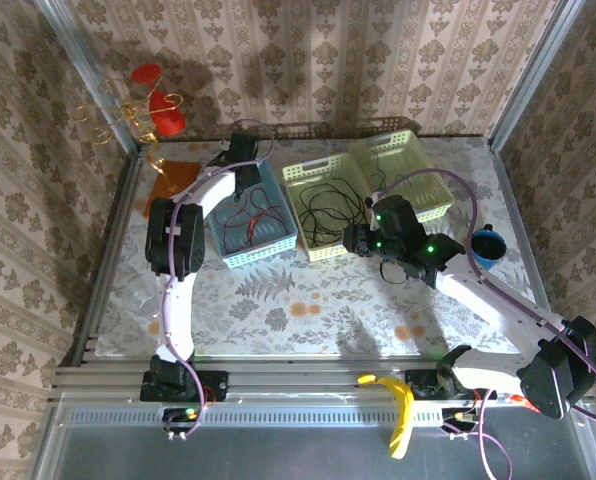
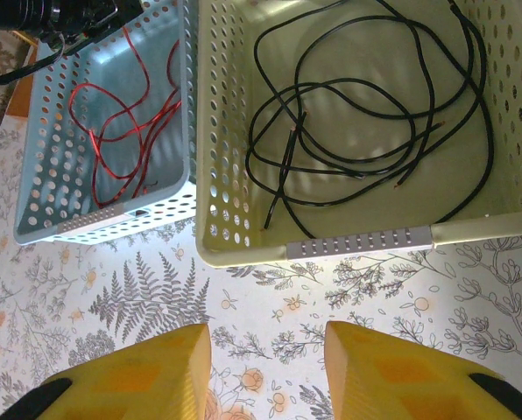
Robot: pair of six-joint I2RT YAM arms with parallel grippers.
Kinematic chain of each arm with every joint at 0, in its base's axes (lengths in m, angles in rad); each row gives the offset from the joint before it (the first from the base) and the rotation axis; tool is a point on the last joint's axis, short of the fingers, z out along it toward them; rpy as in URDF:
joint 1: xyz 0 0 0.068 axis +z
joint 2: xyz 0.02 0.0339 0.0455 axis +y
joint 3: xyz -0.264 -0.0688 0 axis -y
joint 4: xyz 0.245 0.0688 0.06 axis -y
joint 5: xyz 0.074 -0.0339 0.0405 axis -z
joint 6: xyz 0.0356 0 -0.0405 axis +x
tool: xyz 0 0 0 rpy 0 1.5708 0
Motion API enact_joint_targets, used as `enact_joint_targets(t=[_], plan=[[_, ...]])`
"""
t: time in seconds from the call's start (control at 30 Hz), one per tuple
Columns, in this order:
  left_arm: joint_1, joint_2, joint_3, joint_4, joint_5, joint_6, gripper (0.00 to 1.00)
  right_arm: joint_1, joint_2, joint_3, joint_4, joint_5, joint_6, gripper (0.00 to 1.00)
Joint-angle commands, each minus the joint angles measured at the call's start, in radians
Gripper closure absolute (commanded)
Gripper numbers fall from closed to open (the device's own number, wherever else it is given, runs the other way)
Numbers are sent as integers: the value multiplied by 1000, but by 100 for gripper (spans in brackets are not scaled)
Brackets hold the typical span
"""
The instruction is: Untangle the cables
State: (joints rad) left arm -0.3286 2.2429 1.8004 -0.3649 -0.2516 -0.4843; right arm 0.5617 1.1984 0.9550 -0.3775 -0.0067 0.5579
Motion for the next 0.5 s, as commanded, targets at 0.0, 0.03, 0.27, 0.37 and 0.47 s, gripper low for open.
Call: enact_joint_targets(t=[0.0,0.03,0.27,0.37,0.47], plan=[[-28,-62,-7,20,-24,99,100,7,-13,-15,-14,8,15,60],[-37,-86,-27,42,-37,127,100,7,-14,-17,-14,7,16,60],[-136,-322,-314,349,-157,373,100,7,4,-13,-12,-28,-1,60],[-190,-402,-427,457,-190,447,100,7,11,-13,-9,-48,-6,60],[-204,-460,-485,415,-182,379,100,8,16,-10,-14,-46,-14,60]])
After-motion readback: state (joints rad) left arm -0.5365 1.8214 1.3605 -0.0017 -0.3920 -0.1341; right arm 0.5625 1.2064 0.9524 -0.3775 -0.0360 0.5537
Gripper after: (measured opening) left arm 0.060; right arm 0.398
